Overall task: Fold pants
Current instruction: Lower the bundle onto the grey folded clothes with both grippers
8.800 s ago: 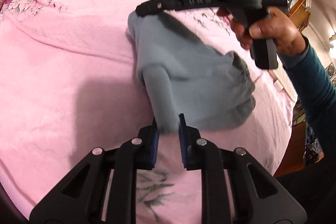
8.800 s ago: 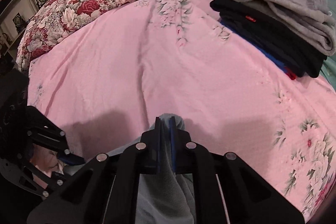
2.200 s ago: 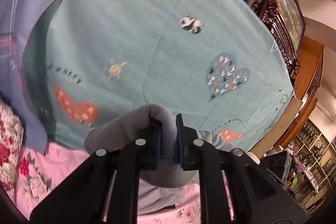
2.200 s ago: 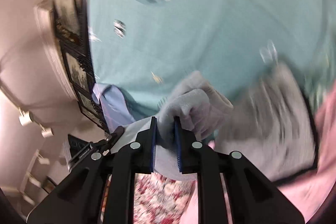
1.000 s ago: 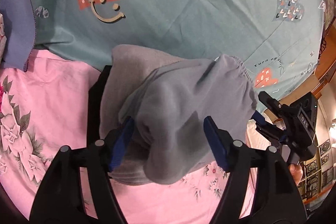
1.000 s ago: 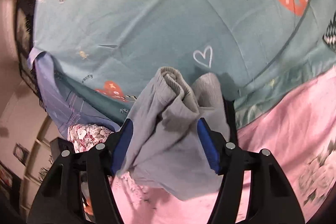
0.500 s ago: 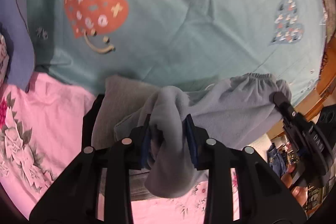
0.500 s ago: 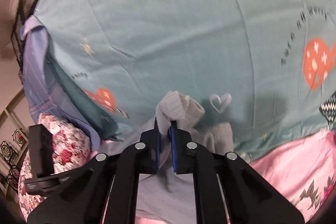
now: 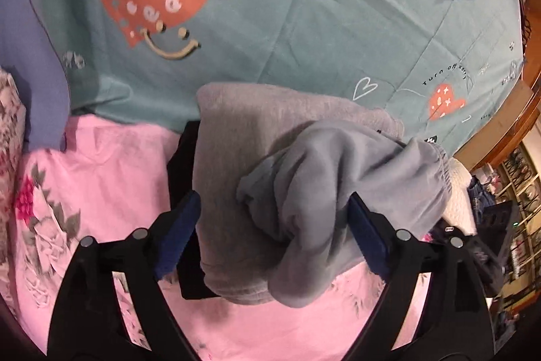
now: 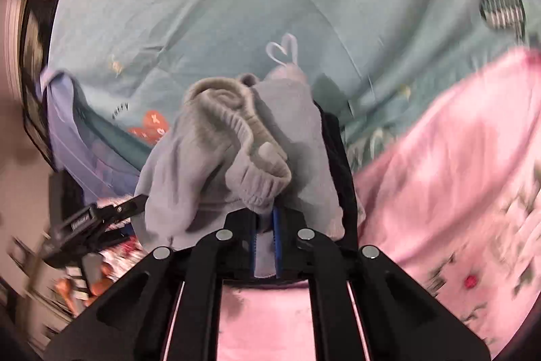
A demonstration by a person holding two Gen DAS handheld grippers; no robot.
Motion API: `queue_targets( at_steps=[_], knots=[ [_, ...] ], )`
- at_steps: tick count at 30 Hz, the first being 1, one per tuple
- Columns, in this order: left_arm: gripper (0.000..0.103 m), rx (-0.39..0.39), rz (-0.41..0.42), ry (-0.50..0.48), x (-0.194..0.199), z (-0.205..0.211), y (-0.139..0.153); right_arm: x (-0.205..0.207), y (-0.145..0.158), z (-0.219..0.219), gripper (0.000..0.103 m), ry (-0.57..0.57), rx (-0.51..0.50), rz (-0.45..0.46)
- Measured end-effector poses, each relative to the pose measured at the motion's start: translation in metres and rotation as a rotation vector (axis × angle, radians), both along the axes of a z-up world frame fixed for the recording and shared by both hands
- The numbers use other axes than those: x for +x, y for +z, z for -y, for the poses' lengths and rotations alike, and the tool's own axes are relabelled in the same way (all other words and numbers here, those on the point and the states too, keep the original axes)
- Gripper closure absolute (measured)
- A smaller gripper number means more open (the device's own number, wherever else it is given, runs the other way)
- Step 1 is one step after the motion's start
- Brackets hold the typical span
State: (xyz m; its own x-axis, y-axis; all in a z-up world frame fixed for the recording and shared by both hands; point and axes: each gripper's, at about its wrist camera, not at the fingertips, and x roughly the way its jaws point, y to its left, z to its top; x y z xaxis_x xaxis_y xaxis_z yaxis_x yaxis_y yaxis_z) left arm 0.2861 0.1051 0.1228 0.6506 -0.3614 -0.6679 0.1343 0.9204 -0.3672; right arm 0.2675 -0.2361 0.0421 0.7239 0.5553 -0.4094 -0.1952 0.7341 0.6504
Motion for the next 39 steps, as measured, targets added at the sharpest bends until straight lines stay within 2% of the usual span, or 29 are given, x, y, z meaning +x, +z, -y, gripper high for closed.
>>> queue_targets(
  at_steps=[2,3,4,6,9,11,14,16,17,18,19,20,21,22,23,24,27,30,32,33,34,35,36,39],
  knots=[
    [0.015,-0.017,-0.003,0.000,0.002,0.001,0.001,-0.004,0.007,0.013,0.070,0.003,0.023,0.024],
    [0.015,-0.035,-0.014,0.001,0.004,0.002,0.000,-0.007,0.013,0.017,0.045,-0.020,0.002,0.034],
    [0.015,-0.048,-0.019,0.004,0.005,0.001,0.000,-0.010,0.020,0.023,0.033,-0.047,-0.004,0.048],
    [0.015,-0.073,-0.025,0.007,0.010,0.002,-0.002,-0.015,0.031,0.038,0.031,-0.070,0.050,0.085],
    [0.015,-0.098,-0.046,0.014,0.017,0.008,-0.007,-0.004,0.035,0.054,0.023,-0.073,0.130,0.080],
    [0.015,-0.101,-0.052,0.013,0.021,0.014,-0.007,0.017,0.034,0.045,0.023,-0.032,0.125,0.035],
    [0.017,-0.044,-0.026,0.036,0.019,0.024,-0.003,0.040,0.040,0.023,0.023,0.011,0.062,0.019],
    [0.034,-0.018,-0.002,0.033,0.016,0.030,0.001,0.049,0.042,0.010,0.027,0.036,0.027,0.018],
    [0.042,0.011,0.015,0.038,0.013,0.033,0.003,0.049,0.046,0.006,0.035,0.030,0.004,0.043],
    [0.049,0.026,0.029,0.035,0.010,0.034,0.004,0.046,0.051,0.000,0.052,0.042,-0.034,0.083],
    [0.057,0.041,0.039,0.038,0.007,0.035,0.005,0.043,0.057,-0.006,0.063,0.064,-0.089,0.105],
    [0.069,0.054,0.047,0.044,0.005,0.034,0.006,0.037,0.064,-0.015,0.066,0.084,-0.157,0.118],
    [0.073,0.045,0.052,0.048,0.002,0.032,0.007,0.032,0.070,-0.020,0.075,0.100,-0.207,0.131],
    [0.075,0.032,0.058,0.053,0.001,0.029,0.009,0.027,0.074,-0.024,0.089,0.111,-0.250,0.146],
    [0.077,0.013,0.072,0.059,-0.001,0.025,0.013,0.022,0.080,-0.025,0.091,0.115,-0.282,0.157],
    [0.078,0.001,0.089,0.065,-0.003,0.021,0.018,0.019,0.086,-0.024,0.101,0.121,-0.275,0.163],
    [0.078,-0.010,0.137,0.071,-0.009,0.018,0.032,0.013,0.102,-0.030,0.101,0.143,-0.297,0.195],
    [0.078,0.032,0.098,0.060,-0.004,0.021,0.028,0.014,0.110,-0.040,0.100,0.176,-0.309,0.198],
    [0.078,0.050,0.071,0.056,-0.002,0.023,0.019,0.017,0.106,-0.038,0.090,0.178,-0.277,0.174],
    [0.078,0.055,0.067,0.054,-0.002,0.023,0.014,0.017,0.102,-0.035,0.070,0.169,-0.257,0.161],
    [0.077,0.060,0.068,0.055,-0.002,0.022,0.010,0.018,0.098,-0.031,0.044,0.157,-0.225,0.144],
    [0.076,0.058,0.070,0.055,-0.003,0.021,0.007,0.016,0.094,-0.025,0.036,0.134,-0.199,0.134],
    [0.075,0.053,0.071,0.053,-0.004,0.020,0.005,0.014,0.092,-0.021,0.033,0.116,-0.180,0.131],
    [0.073,0.050,0.070,0.047,-0.005,0.018,0.003,0.012,0.085,-0.014,0.031,0.107,-0.167,0.107]
  ],
)
